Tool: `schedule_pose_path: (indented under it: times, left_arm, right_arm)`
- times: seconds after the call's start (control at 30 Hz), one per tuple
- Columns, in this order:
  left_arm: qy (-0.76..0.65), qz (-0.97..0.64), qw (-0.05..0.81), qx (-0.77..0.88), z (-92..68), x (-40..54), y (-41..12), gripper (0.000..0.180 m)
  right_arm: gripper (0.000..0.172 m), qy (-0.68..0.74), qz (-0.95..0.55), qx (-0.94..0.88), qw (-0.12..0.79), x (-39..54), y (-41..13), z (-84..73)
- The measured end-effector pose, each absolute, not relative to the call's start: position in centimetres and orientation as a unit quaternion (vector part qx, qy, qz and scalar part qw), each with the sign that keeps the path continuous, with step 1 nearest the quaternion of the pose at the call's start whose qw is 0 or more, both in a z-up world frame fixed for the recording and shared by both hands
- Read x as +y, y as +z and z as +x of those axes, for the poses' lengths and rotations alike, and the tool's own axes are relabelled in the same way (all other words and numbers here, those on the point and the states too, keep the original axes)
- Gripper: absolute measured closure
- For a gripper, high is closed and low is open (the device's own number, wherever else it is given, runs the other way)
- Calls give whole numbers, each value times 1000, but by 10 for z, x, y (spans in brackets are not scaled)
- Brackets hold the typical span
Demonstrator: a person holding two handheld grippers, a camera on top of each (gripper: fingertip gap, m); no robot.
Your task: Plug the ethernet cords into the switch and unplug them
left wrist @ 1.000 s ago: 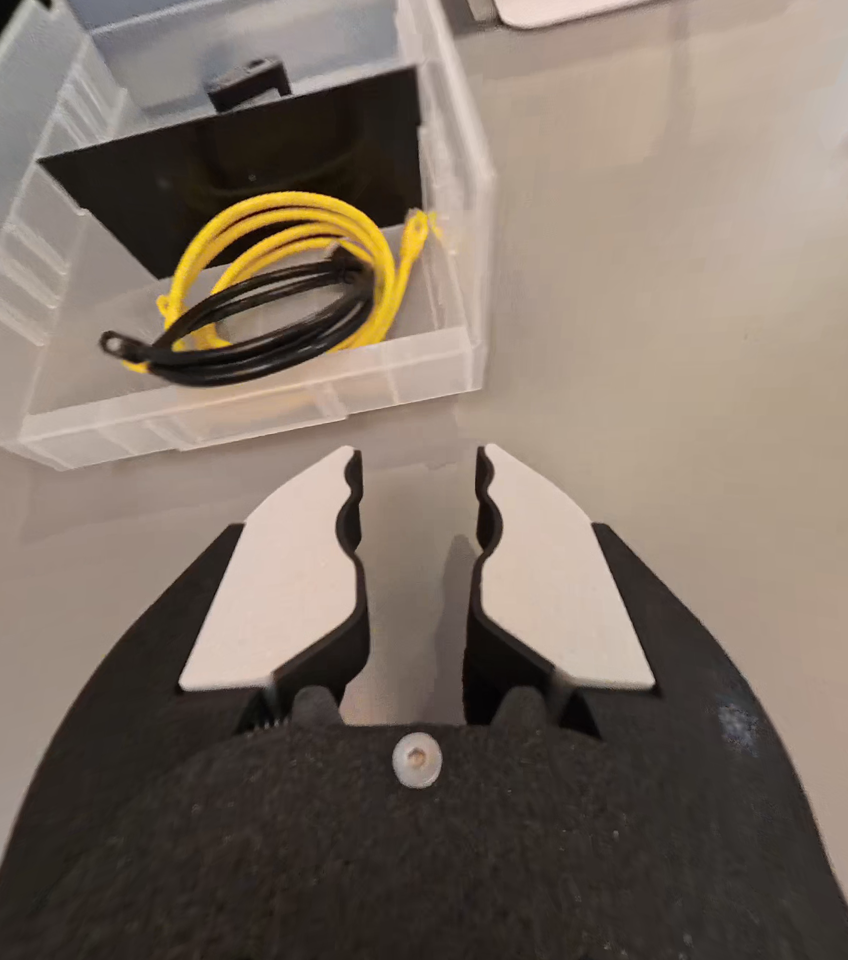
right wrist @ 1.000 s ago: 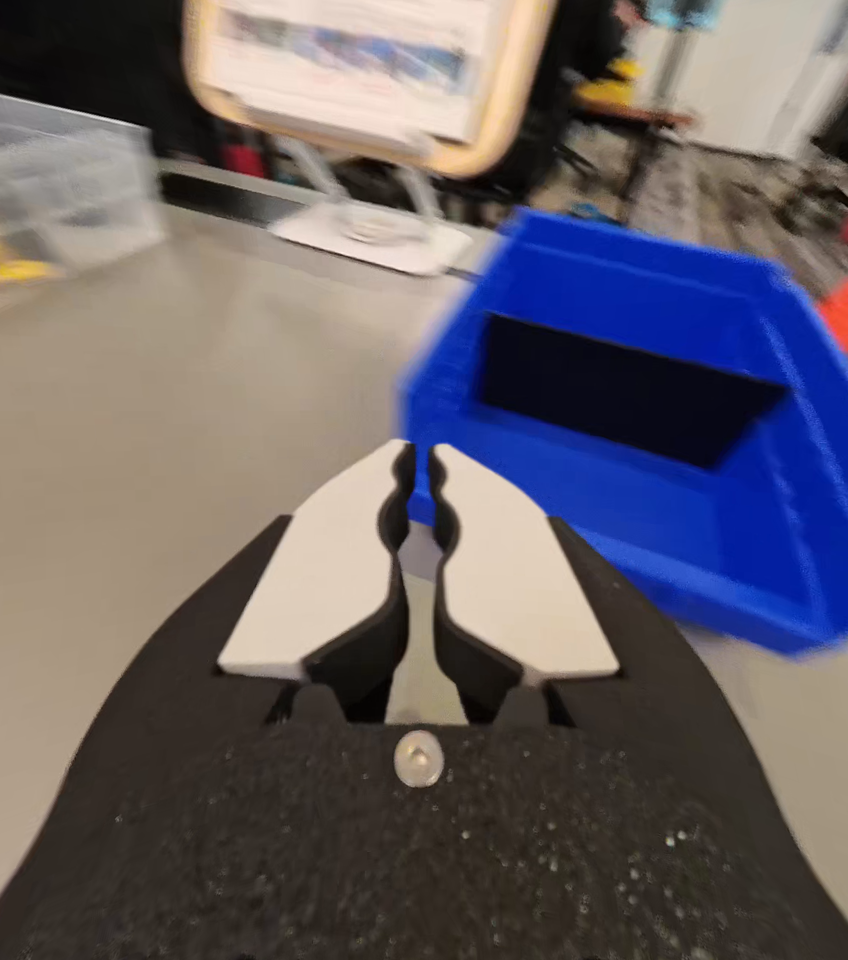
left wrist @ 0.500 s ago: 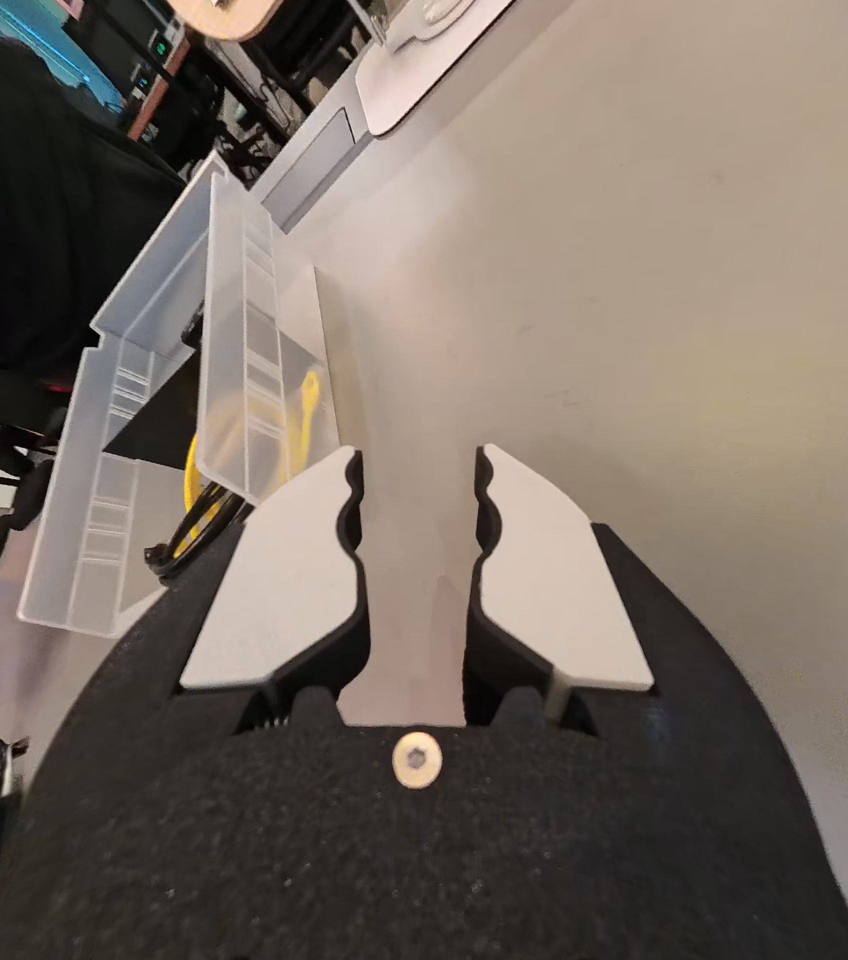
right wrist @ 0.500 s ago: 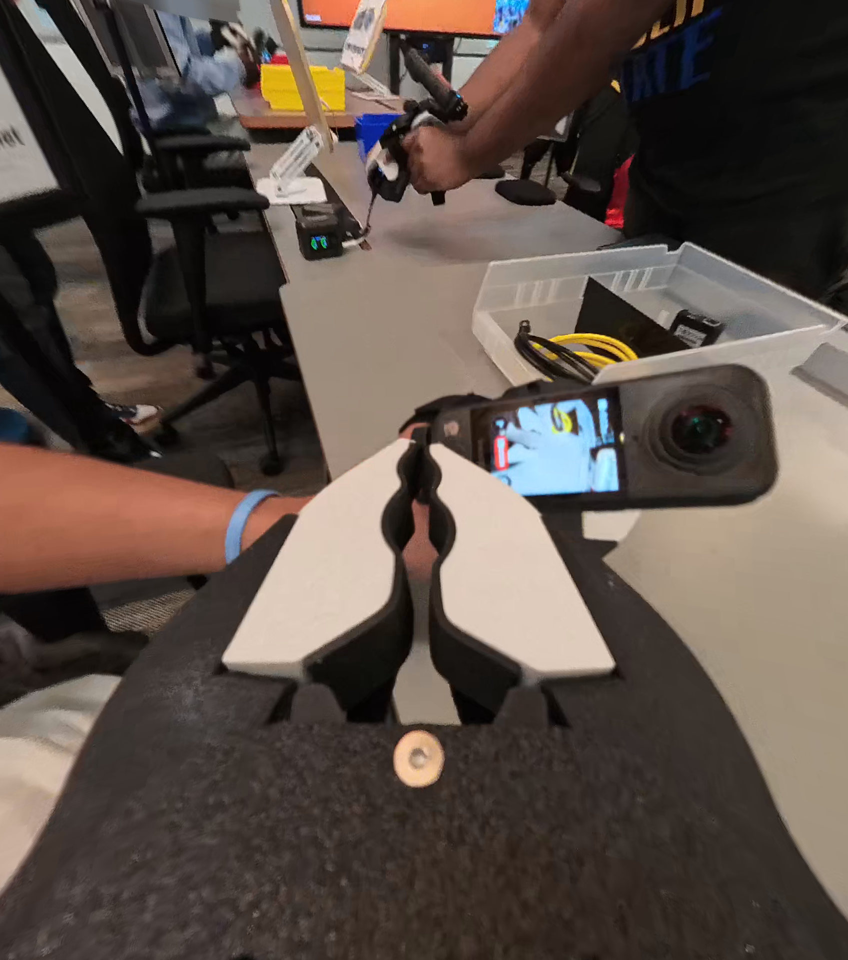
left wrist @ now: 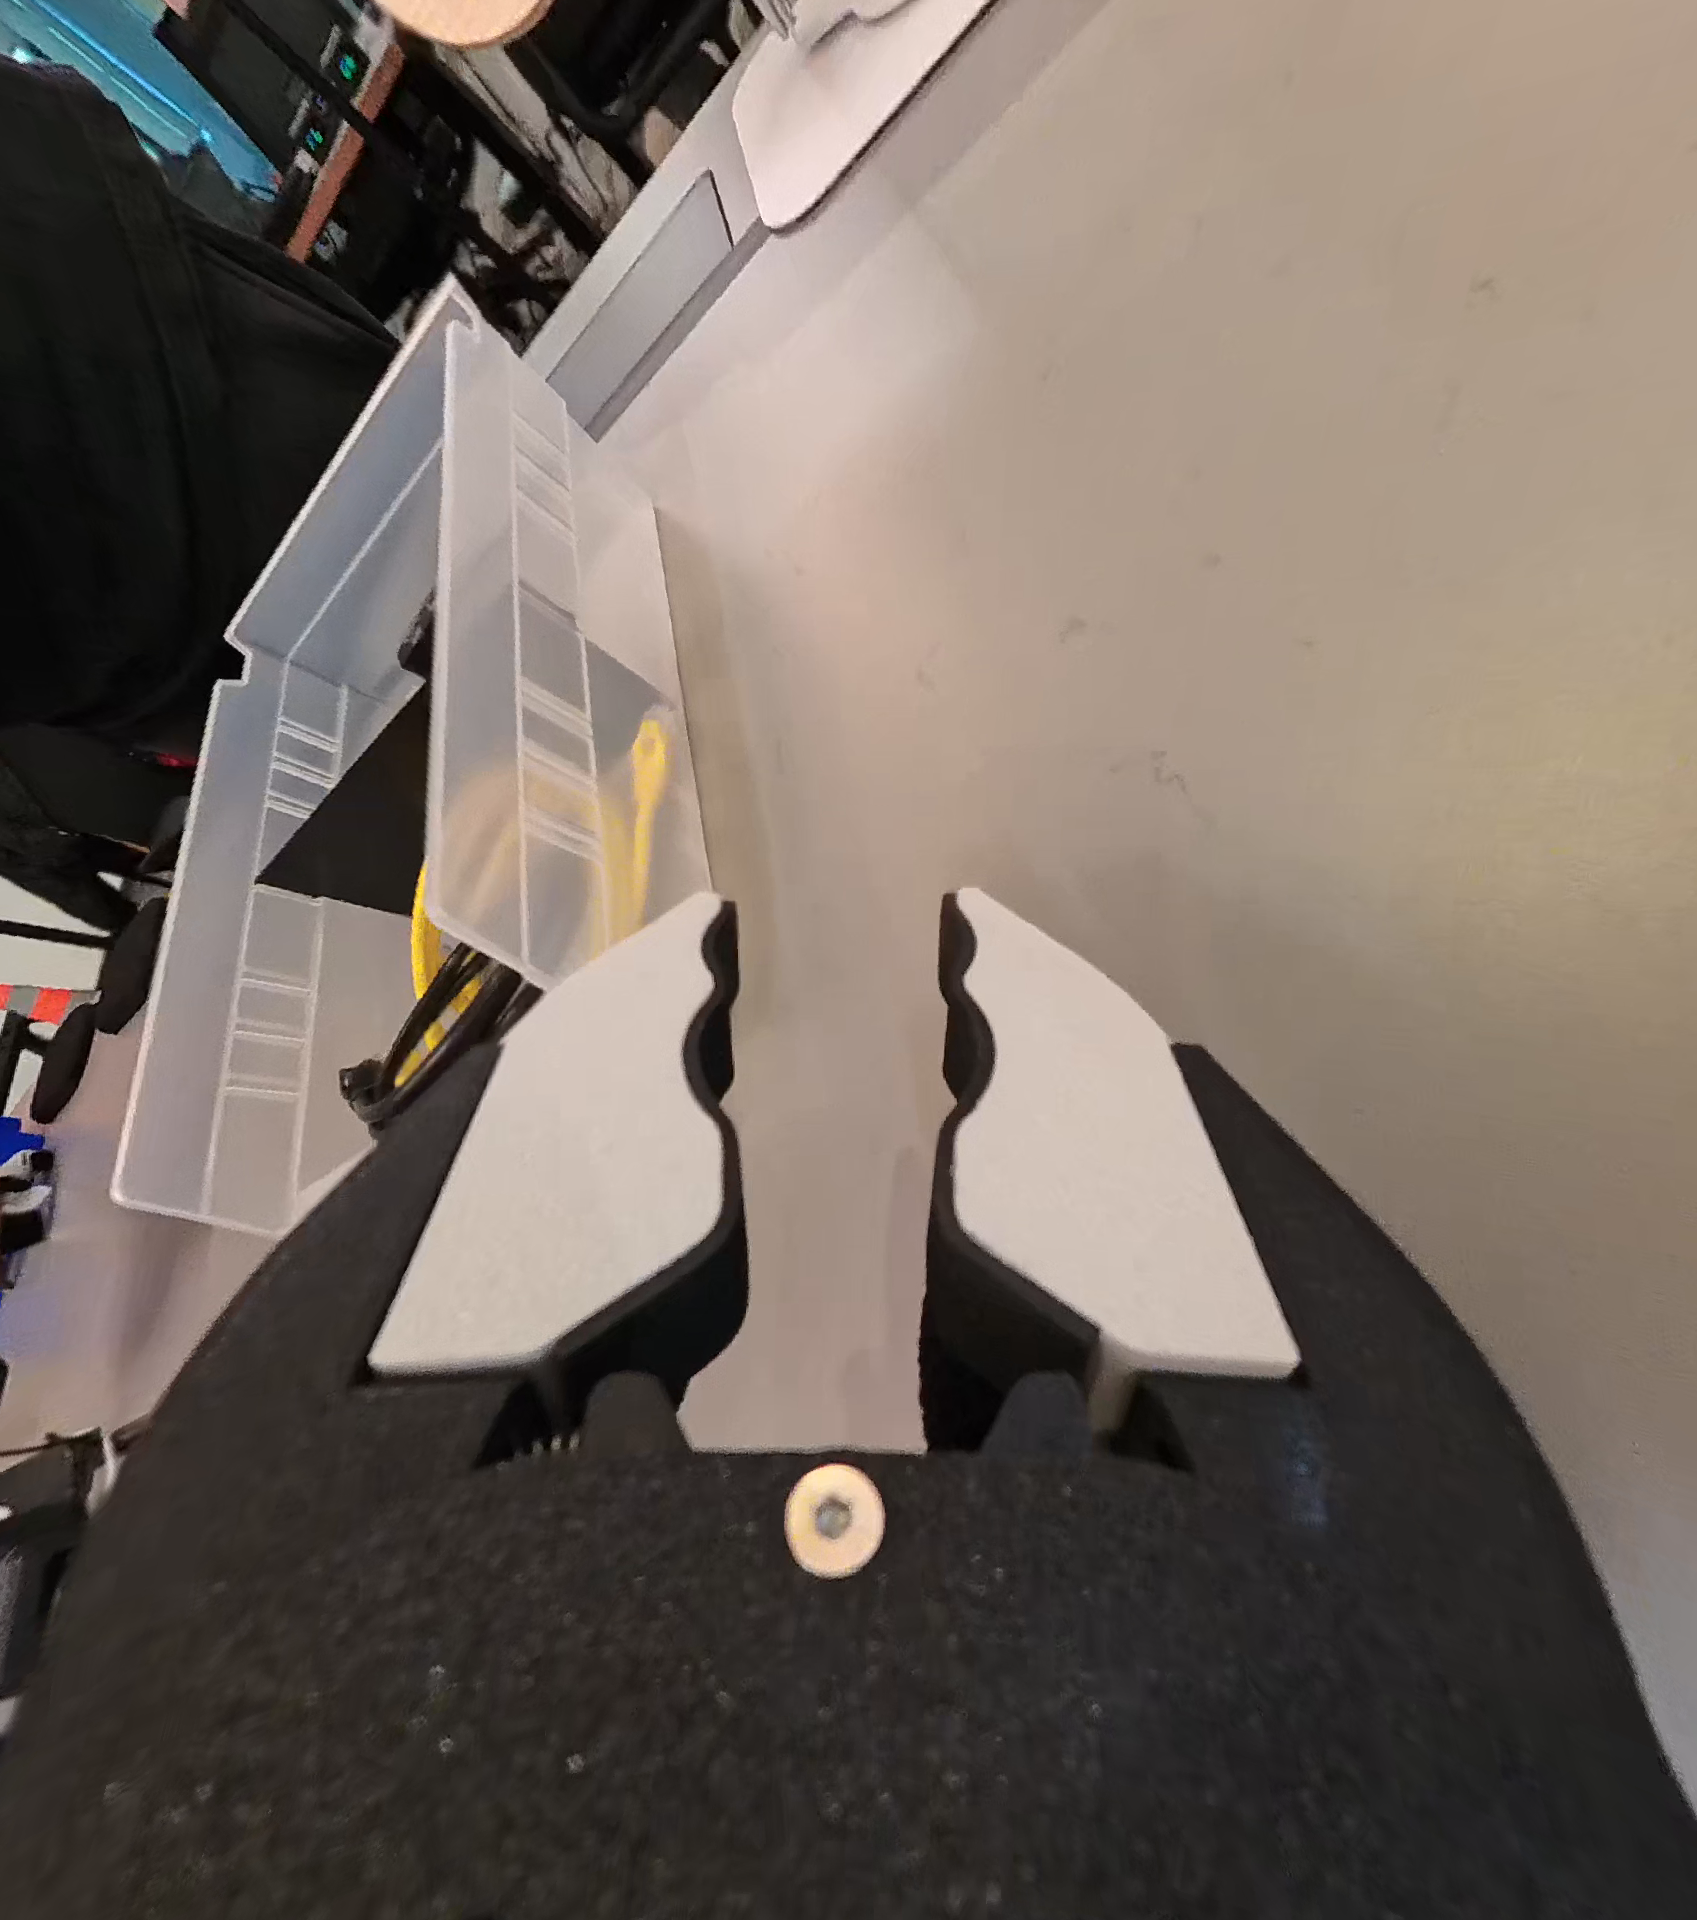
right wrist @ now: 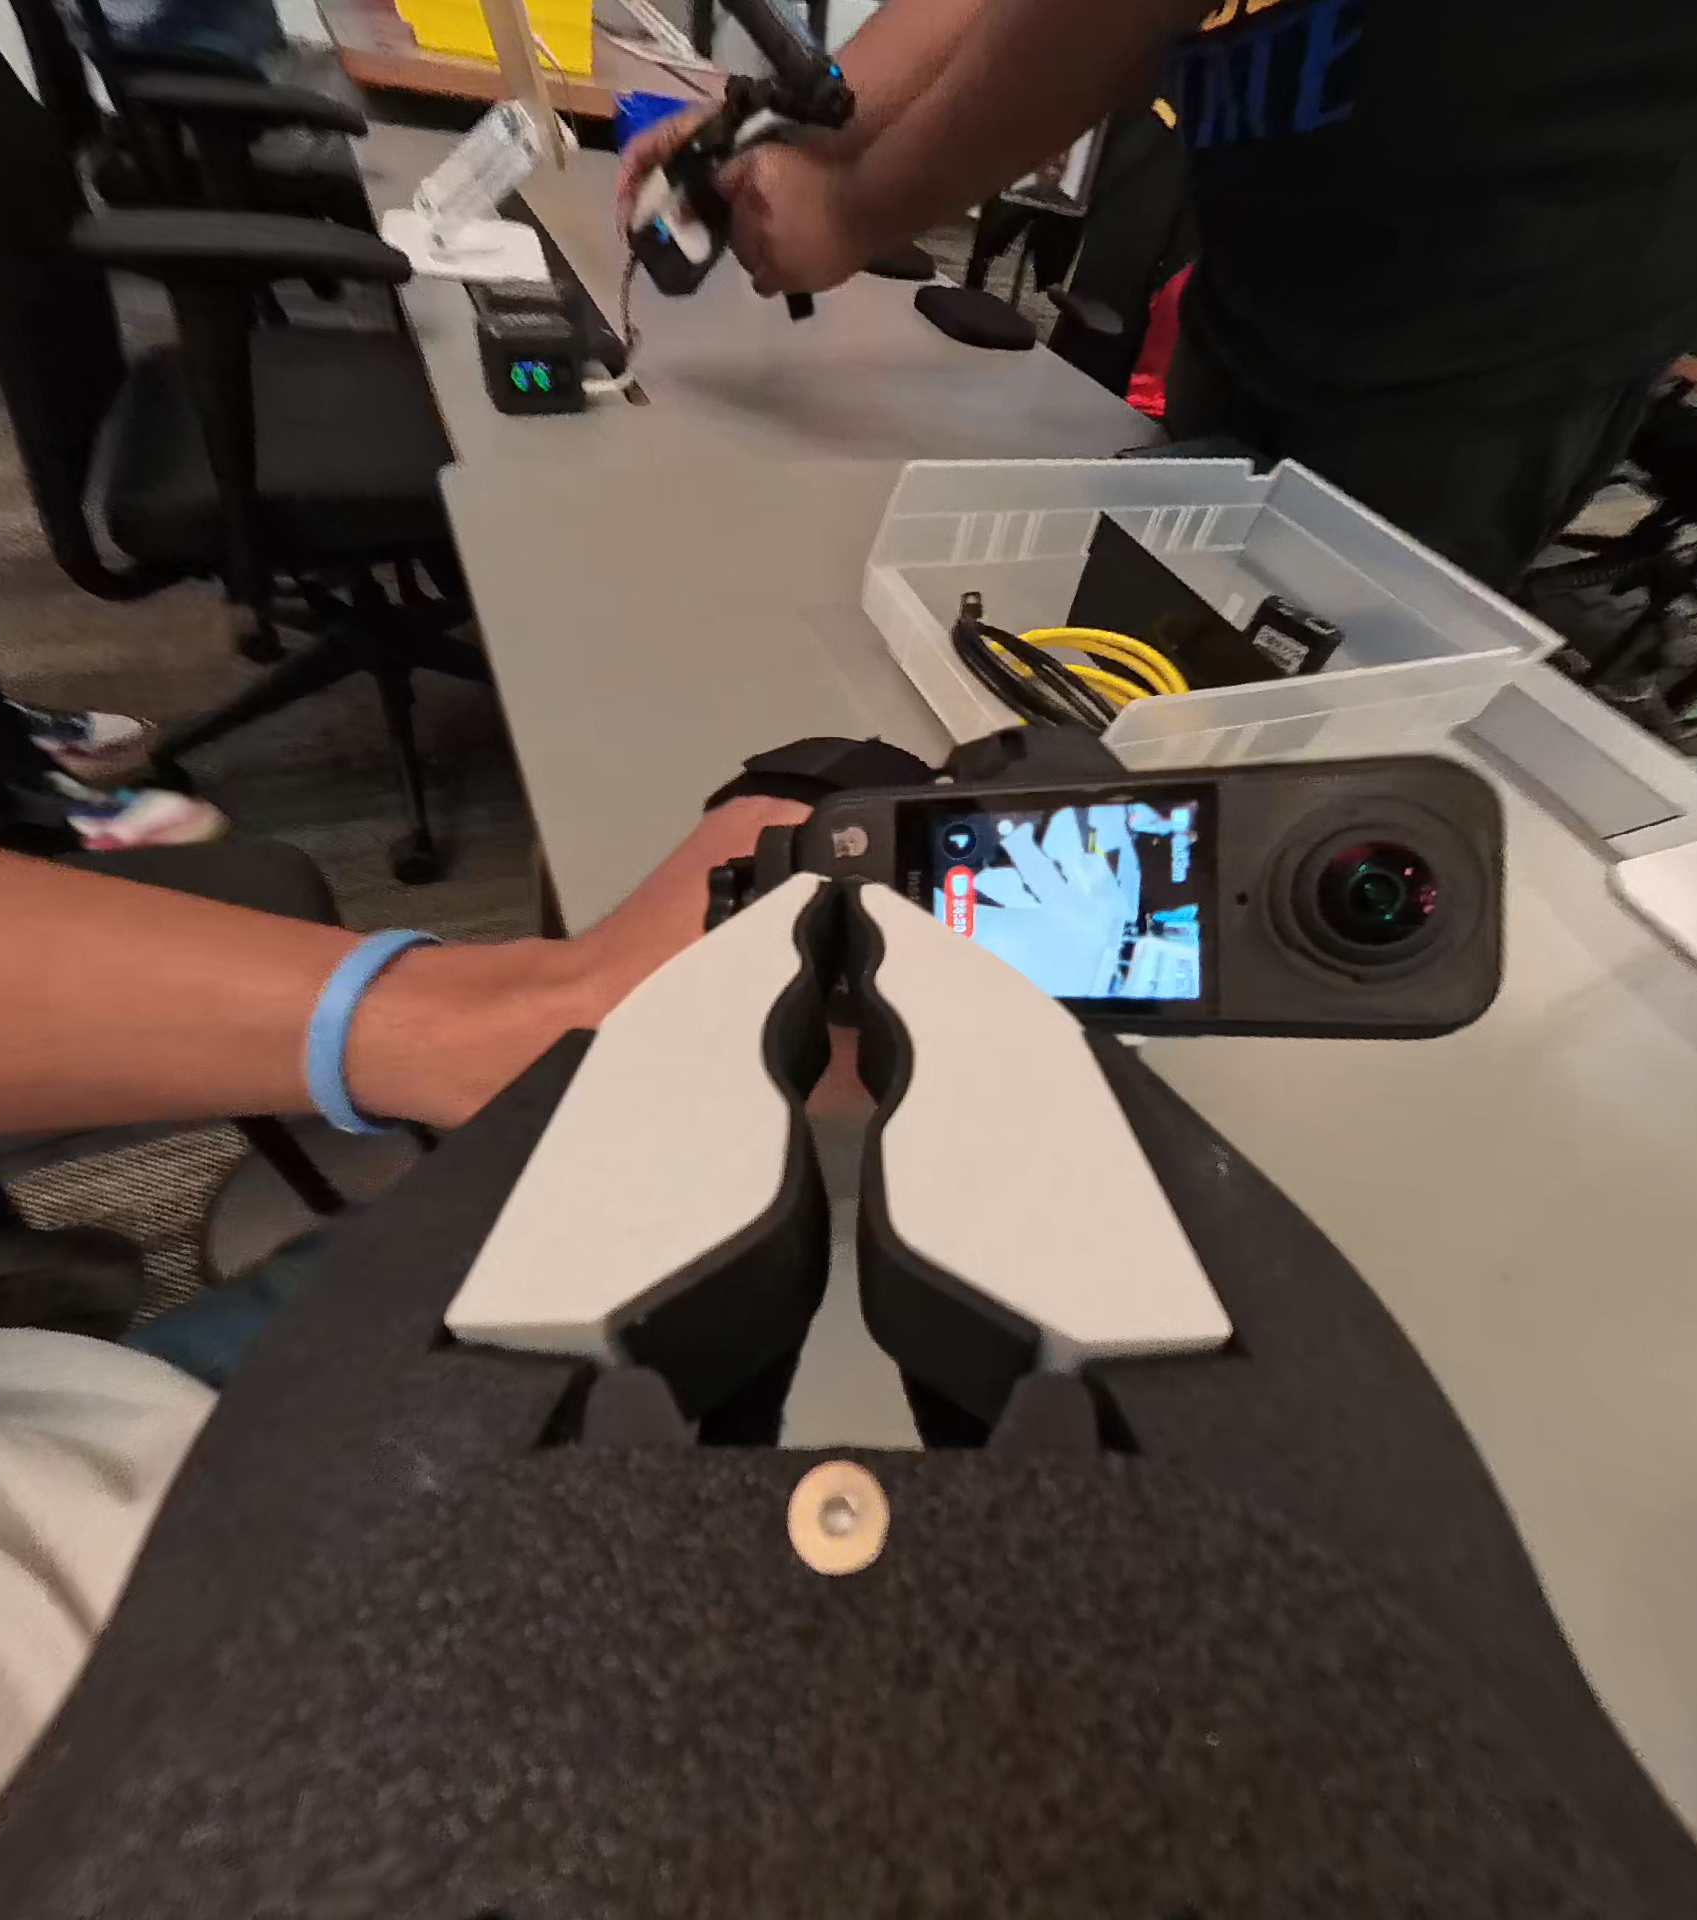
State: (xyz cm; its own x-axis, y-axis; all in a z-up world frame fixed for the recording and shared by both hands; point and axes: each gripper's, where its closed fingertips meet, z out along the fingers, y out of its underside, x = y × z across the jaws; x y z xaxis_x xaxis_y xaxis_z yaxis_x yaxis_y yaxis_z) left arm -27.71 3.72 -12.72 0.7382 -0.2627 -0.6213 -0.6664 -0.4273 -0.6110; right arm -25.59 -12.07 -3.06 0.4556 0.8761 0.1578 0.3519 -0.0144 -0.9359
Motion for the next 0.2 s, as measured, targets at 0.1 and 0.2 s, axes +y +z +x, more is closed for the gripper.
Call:
schedule_pose_path:
  times: [0.1,0.2]
  left_arm:
    - [211,-826,435,289,-271,35,-131,146]
    - [212,-816,454,287,-268,36,-123,157]
  right_arm:
    - [172,159,-649,-481,567,-118,-28,-252]
    - [172,131,-642,-490,575,-123,-26,-251]
